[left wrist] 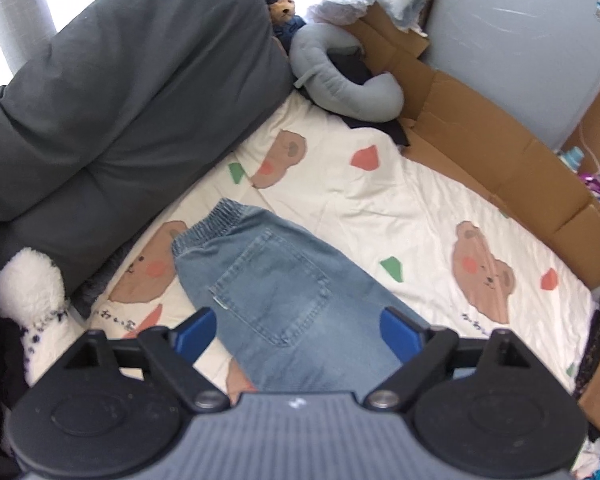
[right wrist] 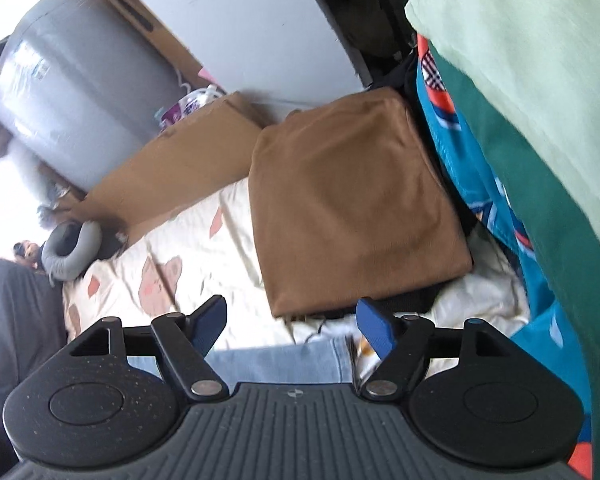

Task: Fold clothes
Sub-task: 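Open both grippers and lift them away from the jeans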

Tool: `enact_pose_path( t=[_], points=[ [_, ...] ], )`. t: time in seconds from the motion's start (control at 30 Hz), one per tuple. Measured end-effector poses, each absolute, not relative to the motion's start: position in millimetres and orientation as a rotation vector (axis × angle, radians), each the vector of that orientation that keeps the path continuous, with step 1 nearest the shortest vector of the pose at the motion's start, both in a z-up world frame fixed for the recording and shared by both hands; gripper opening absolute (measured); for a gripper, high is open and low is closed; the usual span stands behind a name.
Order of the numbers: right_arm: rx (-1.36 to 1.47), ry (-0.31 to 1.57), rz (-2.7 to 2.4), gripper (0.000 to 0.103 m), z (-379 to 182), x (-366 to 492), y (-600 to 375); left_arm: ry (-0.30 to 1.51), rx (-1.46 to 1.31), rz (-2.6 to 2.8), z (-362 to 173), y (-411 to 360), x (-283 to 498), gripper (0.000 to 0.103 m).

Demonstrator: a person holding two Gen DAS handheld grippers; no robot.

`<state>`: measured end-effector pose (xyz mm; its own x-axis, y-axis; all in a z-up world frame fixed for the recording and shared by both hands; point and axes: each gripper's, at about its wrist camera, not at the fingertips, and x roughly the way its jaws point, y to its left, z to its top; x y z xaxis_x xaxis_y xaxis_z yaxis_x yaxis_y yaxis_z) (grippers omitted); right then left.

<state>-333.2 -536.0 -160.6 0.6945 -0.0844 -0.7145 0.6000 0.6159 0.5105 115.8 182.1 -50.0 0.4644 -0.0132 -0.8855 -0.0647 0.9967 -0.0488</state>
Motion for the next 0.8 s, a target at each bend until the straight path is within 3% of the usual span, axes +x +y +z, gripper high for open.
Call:
enact_pose_path(
  t=[0.13, 0.47, 0.8],
  points=[
    [0.807, 0.72, -0.41, 0.084, -171, -348, -521, 1.093, -0.054, 0.003, -57, 171, 109, 0.092],
    [0.794, 0.806, -0.415, 0.084, -213, -372, -494, 1.121, -0.021, -0.027, -99, 149, 100, 0.093],
    [0.824, 0.771, -0.46, 0.084, -267, -401, -480, 1.139, -0.007, -0.086, -146, 132, 95, 0.093]
  ],
)
